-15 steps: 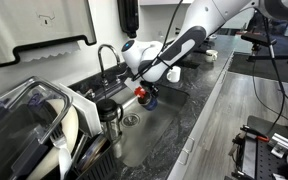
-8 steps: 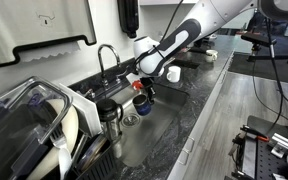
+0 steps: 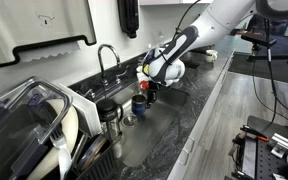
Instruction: Take the white cup out of the sink, put it on the counter then pour the water from the blue cup in the sink
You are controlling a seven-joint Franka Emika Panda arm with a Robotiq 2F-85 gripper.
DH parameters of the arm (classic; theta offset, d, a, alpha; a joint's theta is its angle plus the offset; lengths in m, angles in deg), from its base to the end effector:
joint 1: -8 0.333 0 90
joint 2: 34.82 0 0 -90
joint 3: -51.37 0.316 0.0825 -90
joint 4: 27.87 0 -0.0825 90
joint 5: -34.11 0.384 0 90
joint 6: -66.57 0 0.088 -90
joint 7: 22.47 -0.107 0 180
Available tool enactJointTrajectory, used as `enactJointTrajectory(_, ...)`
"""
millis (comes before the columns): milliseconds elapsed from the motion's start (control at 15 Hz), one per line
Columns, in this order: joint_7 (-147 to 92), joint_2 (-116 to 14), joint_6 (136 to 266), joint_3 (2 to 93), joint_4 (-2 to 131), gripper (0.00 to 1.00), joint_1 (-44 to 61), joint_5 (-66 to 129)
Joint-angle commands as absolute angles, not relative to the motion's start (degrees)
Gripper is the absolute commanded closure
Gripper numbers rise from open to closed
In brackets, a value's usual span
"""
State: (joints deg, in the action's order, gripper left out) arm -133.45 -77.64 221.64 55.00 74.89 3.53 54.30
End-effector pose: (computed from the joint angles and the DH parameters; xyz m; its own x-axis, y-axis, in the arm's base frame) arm 0.6628 -0.0249 0.1467 -0.6257 -0.7343 -0.2632 -0.7558 0.6542 -0.0284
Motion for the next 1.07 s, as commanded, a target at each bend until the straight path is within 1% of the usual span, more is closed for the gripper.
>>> enactJointTrajectory(0,-123.2,-75.6,233.0,61.5,81.0,0.96,-1.5,64.5)
enactJointTrajectory(133,-121.9,-75.4,236.5,61.8,82.6,0.96,-1.4,67.8)
enactJointTrajectory(267,-123.4,-75.0,237.8,60.2,83.7,0.96,0.2,69.7)
enactJointTrajectory(600,-131.7,-74.9,236.5,52.7,84.3,0.96,5.9,70.6)
enactJointTrajectory(1000,-145.1,-75.9,232.6,41.7,83.3,0.96,15.4,64.5)
